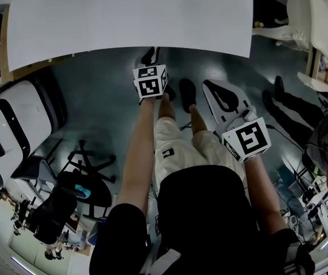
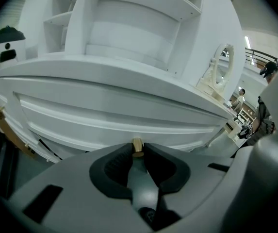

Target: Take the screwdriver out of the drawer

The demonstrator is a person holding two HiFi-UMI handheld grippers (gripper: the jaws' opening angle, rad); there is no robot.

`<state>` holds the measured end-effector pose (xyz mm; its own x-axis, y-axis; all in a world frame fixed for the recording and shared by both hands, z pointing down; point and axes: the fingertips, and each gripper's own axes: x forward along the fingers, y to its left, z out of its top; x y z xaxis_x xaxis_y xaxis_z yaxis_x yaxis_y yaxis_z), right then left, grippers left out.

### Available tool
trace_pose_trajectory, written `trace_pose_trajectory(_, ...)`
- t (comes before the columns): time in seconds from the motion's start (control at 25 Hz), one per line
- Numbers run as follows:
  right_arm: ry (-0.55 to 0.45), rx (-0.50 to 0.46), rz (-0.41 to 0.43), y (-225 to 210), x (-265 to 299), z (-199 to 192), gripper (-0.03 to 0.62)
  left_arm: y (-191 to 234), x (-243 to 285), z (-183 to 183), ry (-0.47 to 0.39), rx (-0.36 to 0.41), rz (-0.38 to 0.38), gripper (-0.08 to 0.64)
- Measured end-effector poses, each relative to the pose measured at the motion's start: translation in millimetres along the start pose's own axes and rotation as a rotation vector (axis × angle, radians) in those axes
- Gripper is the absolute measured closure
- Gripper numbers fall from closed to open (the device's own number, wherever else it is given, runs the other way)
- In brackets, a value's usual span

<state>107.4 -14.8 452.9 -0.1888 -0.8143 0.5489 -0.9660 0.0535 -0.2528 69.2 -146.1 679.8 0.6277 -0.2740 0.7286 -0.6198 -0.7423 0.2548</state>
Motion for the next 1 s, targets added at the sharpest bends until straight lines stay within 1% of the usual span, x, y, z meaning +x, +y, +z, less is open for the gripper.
trace_pose_trajectory(0.4,0.011,0.007,0.018,14,2,-6,0.575,1,-3,-4,0.042,-0.005,-0.012,0.477)
trace_pose_trajectory(0.6,0.008,0.015,0.014,17,2,-6,0.575,2,-6,-7,0.044,-0.054,-0.009,0.477)
trace_pose_trajectory(0.8,0.007,0.011,0.015,17,-1,-6,0.575,0,-12,-14,0.054,-0.07,-0.01,0.479)
trace_pose_trajectory(0.88,0.006,0.01,0.016,16,-2,-5,0.575,-2,-14,-16,0.056,-0.066,-0.006,0.479)
trace_pose_trajectory(1.0,0.007,0.011,0.017,15,-4,-5,0.575,-5,-16,-18,0.06,-0.022,0.015,0.479)
